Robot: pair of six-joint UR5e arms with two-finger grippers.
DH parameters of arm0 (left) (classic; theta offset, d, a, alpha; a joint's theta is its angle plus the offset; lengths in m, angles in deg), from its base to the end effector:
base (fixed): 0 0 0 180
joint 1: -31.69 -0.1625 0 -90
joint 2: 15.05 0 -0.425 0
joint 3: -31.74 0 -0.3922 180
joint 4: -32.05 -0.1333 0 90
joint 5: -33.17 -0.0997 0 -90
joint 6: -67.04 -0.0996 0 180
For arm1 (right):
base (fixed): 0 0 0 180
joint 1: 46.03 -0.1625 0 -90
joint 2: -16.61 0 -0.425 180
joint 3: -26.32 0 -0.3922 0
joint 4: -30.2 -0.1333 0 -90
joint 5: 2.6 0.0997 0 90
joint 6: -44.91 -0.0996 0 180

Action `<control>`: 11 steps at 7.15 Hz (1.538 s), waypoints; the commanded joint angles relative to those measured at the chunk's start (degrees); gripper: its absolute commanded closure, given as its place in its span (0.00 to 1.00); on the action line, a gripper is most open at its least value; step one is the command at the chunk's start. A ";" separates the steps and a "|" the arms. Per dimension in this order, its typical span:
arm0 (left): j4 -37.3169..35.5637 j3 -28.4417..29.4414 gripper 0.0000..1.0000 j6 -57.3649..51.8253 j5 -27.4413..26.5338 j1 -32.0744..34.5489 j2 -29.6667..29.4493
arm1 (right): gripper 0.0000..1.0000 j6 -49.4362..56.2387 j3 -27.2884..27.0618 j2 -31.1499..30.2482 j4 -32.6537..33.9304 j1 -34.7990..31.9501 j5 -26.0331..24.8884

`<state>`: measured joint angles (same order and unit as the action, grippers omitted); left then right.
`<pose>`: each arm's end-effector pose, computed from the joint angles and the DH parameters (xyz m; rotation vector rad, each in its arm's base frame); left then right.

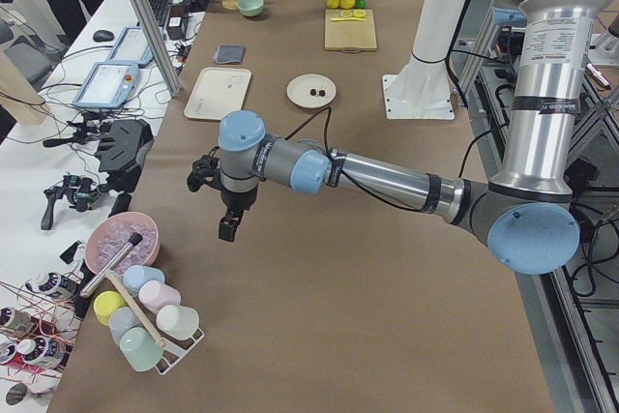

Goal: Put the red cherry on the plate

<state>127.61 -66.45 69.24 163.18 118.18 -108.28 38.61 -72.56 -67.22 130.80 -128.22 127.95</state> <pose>-0.0369 -0.5293 0.5530 0.2494 0.7066 0.1252 -0.0041 -0.5341 0.5509 -0.0130 -0.7112 -0.0527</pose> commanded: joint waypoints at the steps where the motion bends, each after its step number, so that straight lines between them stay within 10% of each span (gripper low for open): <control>1: -0.11 2.56 0.02 -0.88 1.20 2.98 2.44 | 0.00 8.31 12.27 -1.68 -9.24 -8.23 1.28; 11: -0.11 2.65 0.02 -0.79 0.94 2.89 2.27 | 0.00 8.50 12.58 -2.12 -9.19 -9.83 3.74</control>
<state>127.50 -63.80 68.45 164.13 121.07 -105.98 47.12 -60.06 -69.34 121.54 -138.04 131.33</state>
